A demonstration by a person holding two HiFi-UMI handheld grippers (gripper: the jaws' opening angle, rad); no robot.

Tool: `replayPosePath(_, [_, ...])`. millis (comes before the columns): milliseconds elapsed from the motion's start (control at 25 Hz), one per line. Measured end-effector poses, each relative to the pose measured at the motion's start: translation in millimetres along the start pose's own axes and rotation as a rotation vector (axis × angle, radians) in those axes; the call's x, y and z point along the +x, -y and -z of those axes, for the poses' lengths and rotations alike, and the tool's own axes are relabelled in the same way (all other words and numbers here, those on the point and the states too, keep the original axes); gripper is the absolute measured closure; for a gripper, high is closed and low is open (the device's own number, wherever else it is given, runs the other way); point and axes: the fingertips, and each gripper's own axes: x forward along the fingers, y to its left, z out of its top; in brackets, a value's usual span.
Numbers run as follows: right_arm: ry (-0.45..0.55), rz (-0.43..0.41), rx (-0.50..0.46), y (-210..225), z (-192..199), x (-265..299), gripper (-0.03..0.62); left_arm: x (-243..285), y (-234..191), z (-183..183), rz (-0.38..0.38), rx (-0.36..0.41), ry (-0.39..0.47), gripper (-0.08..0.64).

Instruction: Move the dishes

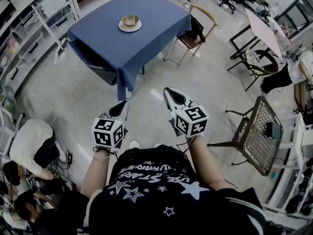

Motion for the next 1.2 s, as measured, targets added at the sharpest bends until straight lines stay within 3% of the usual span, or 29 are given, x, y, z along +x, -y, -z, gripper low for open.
replayPosePath(440, [-0.016,-0.013,-0.037,-16.5,-5.5,25.6,0.589,-11.7,-28.4,-0.4,-0.012,-0.039,-0.001,0.535])
replayPosePath(640, [-0.030,0.000,-0.011,-18.2,0.5,38.1,0.589,-12.0,-38.8,0.5,-0.010,0.001,-0.014,0.535])
replayPosePath(880, [0.002,0.004,-0.015,-5.6,-3.4,50.5,0.586,-1.2,-57.0,11.3,-0.034,-0.054,-0.044,0.535])
replayPosePath(920, [0.006,0.000,-0.016,-1.3,-3.8,54.2,0.577,2.5,-58.8,12.0,-0.041,-0.053,-0.051,0.535])
replayPosePath(1200, [-0.008,-0.078,-0.017,47.2,-7.4,93.9,0.354,46.5,-66.5,-5.8,-0.113,-0.054,-0.044,0.535])
